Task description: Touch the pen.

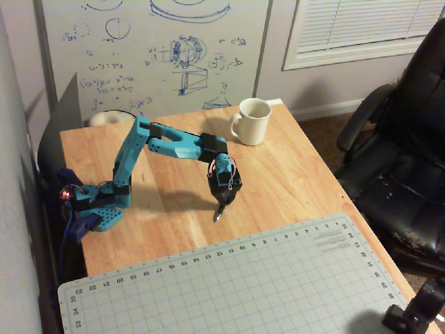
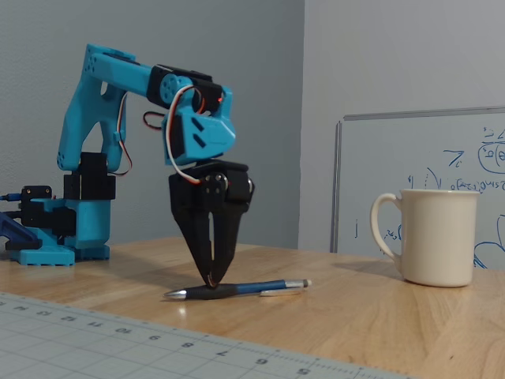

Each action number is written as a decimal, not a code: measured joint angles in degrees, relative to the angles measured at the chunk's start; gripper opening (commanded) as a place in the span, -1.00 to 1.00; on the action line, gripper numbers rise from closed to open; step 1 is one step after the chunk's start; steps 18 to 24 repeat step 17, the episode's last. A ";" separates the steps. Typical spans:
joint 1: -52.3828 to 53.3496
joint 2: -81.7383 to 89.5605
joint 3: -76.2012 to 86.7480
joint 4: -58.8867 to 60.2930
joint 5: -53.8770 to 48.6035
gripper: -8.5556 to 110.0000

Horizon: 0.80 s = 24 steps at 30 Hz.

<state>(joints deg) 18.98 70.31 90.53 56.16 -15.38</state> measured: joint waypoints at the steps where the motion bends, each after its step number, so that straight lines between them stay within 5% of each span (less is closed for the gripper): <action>1: 0.00 0.00 0.00 0.00 0.00 -0.85; 24: 0.00 0.00 -0.35 0.00 0.00 -0.85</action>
